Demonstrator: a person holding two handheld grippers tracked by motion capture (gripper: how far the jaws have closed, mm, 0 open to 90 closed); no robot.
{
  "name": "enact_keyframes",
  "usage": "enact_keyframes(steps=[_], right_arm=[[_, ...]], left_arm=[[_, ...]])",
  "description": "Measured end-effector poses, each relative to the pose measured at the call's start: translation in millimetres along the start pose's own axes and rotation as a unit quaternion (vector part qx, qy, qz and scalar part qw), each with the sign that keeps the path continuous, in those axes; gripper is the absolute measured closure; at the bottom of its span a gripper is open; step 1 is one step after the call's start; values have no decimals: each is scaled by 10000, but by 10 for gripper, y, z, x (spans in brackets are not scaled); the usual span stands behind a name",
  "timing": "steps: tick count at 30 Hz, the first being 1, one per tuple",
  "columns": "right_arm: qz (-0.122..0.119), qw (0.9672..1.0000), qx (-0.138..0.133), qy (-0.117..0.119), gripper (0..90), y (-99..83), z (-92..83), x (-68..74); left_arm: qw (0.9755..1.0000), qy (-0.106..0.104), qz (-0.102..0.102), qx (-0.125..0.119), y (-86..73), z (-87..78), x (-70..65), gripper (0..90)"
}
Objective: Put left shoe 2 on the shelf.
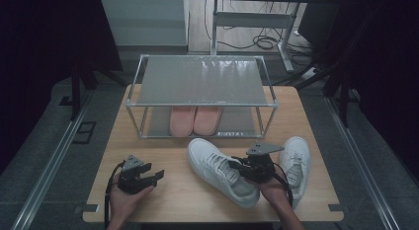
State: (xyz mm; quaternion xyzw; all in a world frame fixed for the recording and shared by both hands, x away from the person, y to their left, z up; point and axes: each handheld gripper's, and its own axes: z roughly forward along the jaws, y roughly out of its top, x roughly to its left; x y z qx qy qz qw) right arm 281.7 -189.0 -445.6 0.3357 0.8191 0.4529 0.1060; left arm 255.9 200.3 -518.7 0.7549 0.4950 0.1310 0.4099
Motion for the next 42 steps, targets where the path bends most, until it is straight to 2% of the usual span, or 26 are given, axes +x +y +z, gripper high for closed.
enact_keyframes(steps=[7, 14, 20, 34, 42], right_arm=[[-49, 9991, -398, 141, 808, 101, -230, 66], [-62, 9964, -771, 335, 808, 205, -411, 37], [-77, 9940, -1024, 371, 809, 308, -546, 0], [-216, 9880, -1457, 467, 811, 692, -763, -38], [-121, 9847, -1669, 488, 810, 993, -773, -138]], left_arm=[[10000, -2, 9, -6, 2, -3, 1, 390], [10000, 4, 3, -13, 1, -8, 12, 390], [10000, -1, 1, 2, 3, -3, 7, 390], [10000, -18, 27, 6, 3, 11, 2, 390], [10000, -12, 29, 26, 3, 15, -1, 390]])
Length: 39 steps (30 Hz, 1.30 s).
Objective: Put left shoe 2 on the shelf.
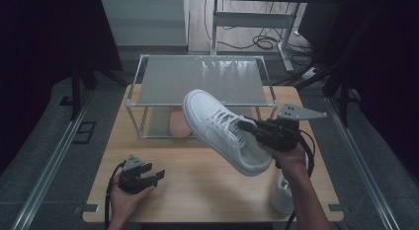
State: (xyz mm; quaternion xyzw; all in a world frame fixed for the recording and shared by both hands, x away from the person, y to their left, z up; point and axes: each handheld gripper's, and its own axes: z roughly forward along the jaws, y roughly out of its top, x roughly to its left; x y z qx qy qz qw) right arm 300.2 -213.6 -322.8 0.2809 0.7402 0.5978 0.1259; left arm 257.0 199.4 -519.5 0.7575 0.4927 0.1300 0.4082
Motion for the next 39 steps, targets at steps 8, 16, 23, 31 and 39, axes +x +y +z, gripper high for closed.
enact_keyframes(steps=[8, 16, 23, 31, 39], right_arm=[[20, 9998, -110, -144, 810, 306, 177, -121], [138, 9995, -159, -249, 810, 454, 389, -235], [252, 9988, -114, -394, 810, 560, 562, -345], [446, 9970, -49, -632, 810, 678, 766, -494], [611, 9939, 69, -915, 809, 819, 1078, -634]], left_arm=[[10000, -20, -1, -16, -3, 2, 5, 390], [10000, -19, 27, -1, -4, 7, -1, 389], [10000, -27, -8, -13, -6, 2, 12, 390], [10000, -36, -13, -16, -6, 2, 11, 390], [10000, -51, -27, -47, -6, -5, 23, 390]])
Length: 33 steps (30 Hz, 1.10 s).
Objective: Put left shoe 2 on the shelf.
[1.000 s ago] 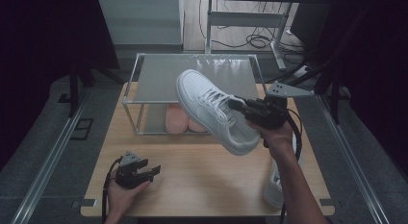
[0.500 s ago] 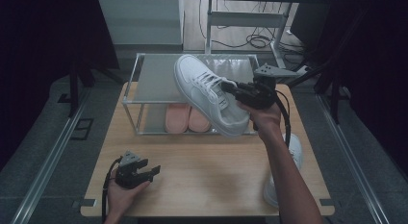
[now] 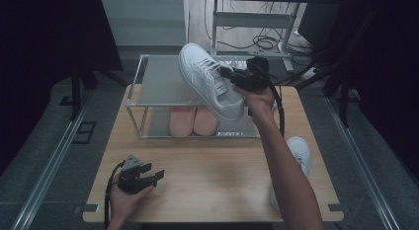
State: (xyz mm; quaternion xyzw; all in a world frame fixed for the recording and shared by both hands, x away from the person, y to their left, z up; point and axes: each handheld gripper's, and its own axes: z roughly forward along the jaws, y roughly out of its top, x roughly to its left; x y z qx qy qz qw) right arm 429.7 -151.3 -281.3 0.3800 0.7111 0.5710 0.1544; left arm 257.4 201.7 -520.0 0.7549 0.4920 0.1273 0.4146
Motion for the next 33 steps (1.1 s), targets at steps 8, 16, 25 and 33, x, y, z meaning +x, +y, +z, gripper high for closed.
enact_keyframes(steps=[8, 16, 25, 33], right_arm=[[187, 9996, 63, -225, 808, 111, 353, -45], [364, 9984, 98, -417, 807, 201, 655, -60], [580, 9957, 124, -713, 805, 281, 984, -69], [874, 9910, 270, -980, 799, 223, 1228, -111]], left_arm=[[10000, 18, -27, 0, -7, -6, 26, 390], [10000, 24, -52, -37, -7, -27, 57, 390], [10000, 17, -47, -29, -12, -28, 71, 390], [9999, 30, -116, -59, -14, -58, 103, 390]])
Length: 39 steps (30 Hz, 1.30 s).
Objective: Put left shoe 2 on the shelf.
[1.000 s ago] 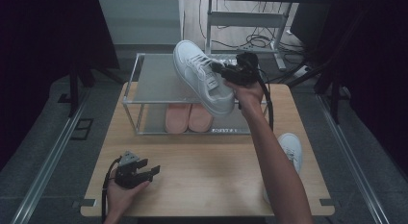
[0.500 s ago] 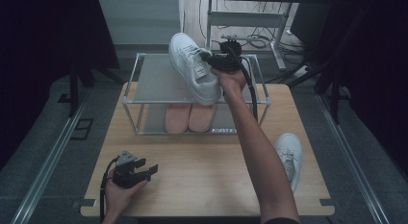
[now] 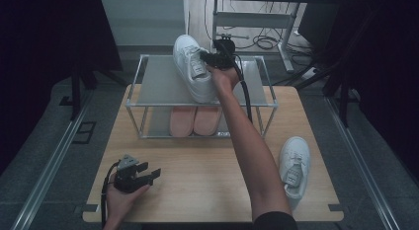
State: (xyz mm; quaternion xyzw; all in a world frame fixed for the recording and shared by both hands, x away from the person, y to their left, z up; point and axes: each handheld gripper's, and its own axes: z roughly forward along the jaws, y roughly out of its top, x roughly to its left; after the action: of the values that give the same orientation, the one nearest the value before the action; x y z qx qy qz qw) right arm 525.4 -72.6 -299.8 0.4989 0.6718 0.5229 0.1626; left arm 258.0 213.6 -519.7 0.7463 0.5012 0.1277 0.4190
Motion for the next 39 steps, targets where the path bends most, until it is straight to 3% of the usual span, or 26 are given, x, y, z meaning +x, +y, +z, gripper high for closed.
enact_keyframes(steps=[6, 10, 13, 17, 25, 31, 39], right_arm=[[127, 9997, 130, -159, 781, -39, 93, -48], [126, 9997, 187, -8, 658, -42, 120, -88], [28, 9999, 101, 109, 577, -22, 70, -96], [-190, 9998, -34, 106, 566, -15, -65, -95], [-560, 9979, -147, 306, 652, -156, -425, -149], [-707, 9966, -111, 404, 755, -276, -658, -230], [-907, 9949, 23, 436, 866, -489, -782, -315]], left_arm=[[10000, -5, 13, -7, -3, 6, 1, 390], [10000, 0, 32, -5, -3, 8, -7, 390], [10000, 3, 36, 1, -4, 11, -13, 390], [10000, 7, 51, 2, -4, 12, -16, 390], [10000, 16, 34, -13, 4, -3, -17, 390], [10000, 7, 92, -16, 10, -1, -48, 390], [9999, 9, 111, 8, 5, 17, -63, 390]])
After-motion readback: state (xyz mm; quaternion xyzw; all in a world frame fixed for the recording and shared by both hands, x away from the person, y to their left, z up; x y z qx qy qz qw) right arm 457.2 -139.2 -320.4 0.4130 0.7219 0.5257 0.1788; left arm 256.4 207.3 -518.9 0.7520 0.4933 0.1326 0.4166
